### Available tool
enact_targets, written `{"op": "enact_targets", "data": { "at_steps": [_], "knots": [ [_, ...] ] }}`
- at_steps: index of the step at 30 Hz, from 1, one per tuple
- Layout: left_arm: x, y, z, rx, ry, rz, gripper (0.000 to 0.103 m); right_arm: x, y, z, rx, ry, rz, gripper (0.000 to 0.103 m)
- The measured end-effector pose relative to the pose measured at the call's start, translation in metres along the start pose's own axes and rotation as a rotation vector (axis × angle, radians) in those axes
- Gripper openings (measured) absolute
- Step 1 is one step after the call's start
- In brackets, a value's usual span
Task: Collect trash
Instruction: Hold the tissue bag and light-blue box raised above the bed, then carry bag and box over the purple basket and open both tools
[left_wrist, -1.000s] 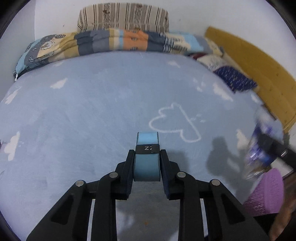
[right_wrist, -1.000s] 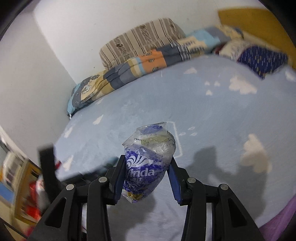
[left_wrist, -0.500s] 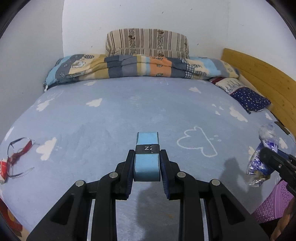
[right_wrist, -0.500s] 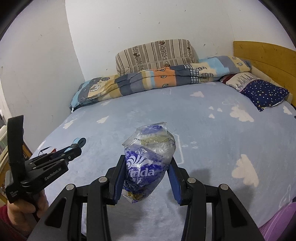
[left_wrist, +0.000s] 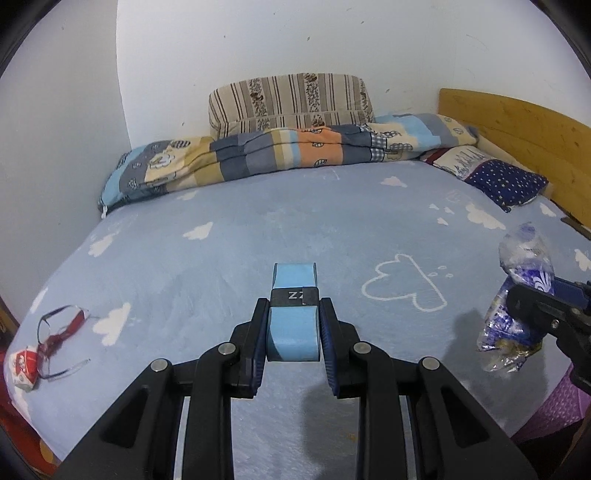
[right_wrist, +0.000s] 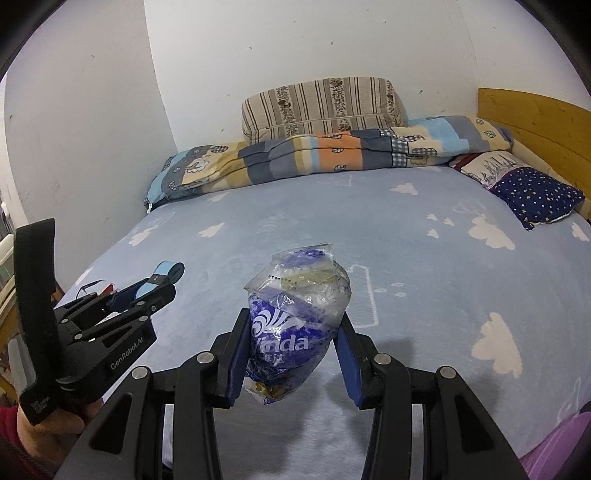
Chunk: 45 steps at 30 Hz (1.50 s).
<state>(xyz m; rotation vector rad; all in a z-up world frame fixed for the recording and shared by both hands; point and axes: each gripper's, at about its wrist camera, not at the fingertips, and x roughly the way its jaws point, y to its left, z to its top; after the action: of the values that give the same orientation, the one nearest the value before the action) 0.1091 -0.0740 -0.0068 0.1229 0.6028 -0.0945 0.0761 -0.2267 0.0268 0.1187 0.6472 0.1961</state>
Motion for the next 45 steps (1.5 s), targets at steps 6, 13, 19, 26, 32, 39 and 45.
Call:
{"op": "enact_targets", "data": {
  "at_steps": [6,13,19,26,32,39,45],
  "knots": [
    [-0.005,-0.003,0.000,0.021,-0.025,0.012,0.025,0.000,-0.001,-0.001,0.009,0.000,-0.005,0.046],
    [-0.006,-0.005,-0.001,0.029,-0.030,0.011,0.025,0.000,0.001,-0.001,0.009,0.000,-0.007,0.046],
    [-0.007,-0.008,-0.001,0.037,-0.035,0.011,0.025,-0.001,0.002,-0.001,0.012,0.000,-0.007,0.046],
    [-0.008,-0.011,-0.001,0.048,-0.038,0.008,0.025,-0.001,0.000,0.000,0.018,-0.001,-0.007,0.046],
    [-0.009,-0.015,-0.001,0.059,-0.038,-0.010,0.025,-0.008,-0.007,0.001,0.056,-0.021,-0.008,0.046],
    [-0.024,-0.032,-0.001,0.060,-0.038,-0.176,0.025,-0.039,-0.020,-0.001,0.109,-0.061,-0.026,0.046],
    [-0.060,-0.080,-0.003,0.136,-0.050,-0.382,0.025,-0.113,-0.054,-0.020,0.138,-0.121,-0.098,0.046]
  ]
}}
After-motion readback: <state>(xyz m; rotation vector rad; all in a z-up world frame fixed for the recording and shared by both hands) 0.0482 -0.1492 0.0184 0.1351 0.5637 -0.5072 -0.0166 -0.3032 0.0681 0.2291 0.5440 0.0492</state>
